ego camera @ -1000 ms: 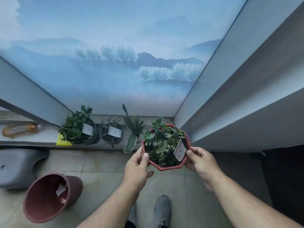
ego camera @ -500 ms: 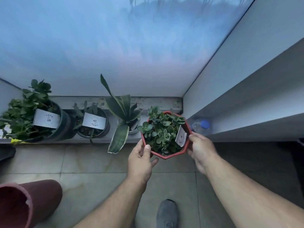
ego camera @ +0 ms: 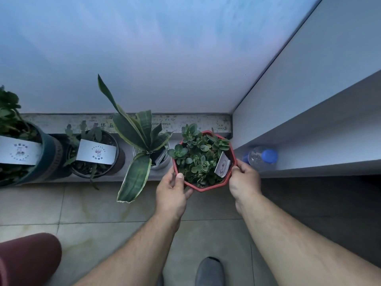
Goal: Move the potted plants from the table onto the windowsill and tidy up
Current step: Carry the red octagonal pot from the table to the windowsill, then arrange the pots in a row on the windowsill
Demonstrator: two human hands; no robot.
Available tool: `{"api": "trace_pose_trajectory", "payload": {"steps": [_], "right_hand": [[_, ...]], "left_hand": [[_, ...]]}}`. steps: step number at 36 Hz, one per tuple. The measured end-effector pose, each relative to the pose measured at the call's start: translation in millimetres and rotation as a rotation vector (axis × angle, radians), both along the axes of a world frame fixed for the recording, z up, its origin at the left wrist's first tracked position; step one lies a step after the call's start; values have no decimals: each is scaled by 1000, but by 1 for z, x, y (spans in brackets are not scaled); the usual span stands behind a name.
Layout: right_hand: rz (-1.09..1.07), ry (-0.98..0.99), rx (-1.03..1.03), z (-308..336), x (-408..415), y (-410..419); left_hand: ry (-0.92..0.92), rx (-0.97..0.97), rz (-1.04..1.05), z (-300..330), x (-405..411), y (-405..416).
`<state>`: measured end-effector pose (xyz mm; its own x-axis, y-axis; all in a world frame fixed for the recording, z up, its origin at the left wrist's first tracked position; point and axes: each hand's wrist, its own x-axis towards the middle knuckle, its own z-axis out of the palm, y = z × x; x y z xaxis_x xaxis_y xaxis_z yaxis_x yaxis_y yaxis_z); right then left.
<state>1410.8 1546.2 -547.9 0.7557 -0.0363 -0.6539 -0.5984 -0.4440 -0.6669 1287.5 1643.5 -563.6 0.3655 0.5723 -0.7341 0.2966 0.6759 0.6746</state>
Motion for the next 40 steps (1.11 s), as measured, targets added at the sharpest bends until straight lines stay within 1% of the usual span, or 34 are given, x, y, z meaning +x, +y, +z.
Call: {"api": "trace_pose_trajectory", "payload": {"steps": [4,8,14,23,27,31,35,40], "right_hand": [[-17,-1,-31,-8,2,9],[-67,-31,-37,-13,12,17],[-136,14,50,-22,12,17],[-193,86,100,-20,11,20],[-200,165,133,-19,6,19],[-180,197,150,-17,-3,15],[-138,205,100,-15,-17,0],[-28,233,79,7,-35,-19]], "left_hand": [[8,-26,42,-9,2,1],[-12,-25,42,-11,9,-1],[5,-46,78,-12,15,-5],[47,-64,-73,-3,12,3],[68,-52,-136,0,9,1],[95,-55,-150,5,2,-1],[115,-30,-147,16,-5,-1],[168,42,-180,43,-17,2]]}}
